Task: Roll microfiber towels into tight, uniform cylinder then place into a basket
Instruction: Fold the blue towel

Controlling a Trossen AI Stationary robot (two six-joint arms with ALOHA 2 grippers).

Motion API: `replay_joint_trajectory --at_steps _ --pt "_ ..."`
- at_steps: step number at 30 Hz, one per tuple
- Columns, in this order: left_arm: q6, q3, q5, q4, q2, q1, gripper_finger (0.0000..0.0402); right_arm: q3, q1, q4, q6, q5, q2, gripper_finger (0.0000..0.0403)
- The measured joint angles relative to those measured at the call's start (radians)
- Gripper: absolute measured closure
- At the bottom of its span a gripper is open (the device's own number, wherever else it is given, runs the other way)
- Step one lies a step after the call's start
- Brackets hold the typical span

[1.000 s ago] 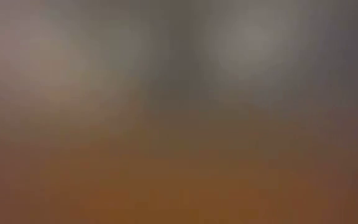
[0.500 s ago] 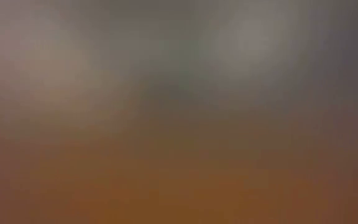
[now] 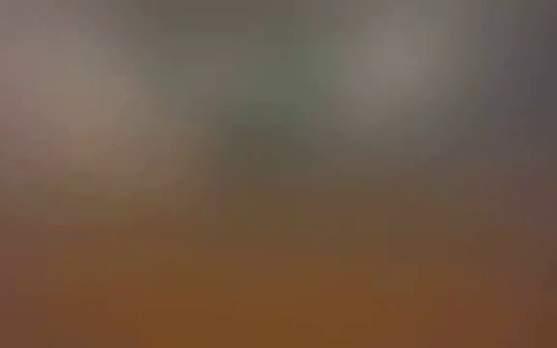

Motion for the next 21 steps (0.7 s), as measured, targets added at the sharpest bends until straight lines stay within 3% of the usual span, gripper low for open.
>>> replay_joint_trajectory --at_steps 7,13,21 --pt "0.0 0.0 0.0 0.0 0.0 0.0 0.0402 0.002 0.004 0.006 0.039 -0.12 0.02 0.0256" --pt "0.0 0.0 0.0 -0.001 0.0 0.0 0.0402 0.001 0.01 0.014 0.046 -0.002 0.035 0.0256" --pt "0.0 0.0 0.009 -0.003 0.0 0.0 0.0402 0.001 -0.023 0.02 0.048 0.007 0.035 0.0256"
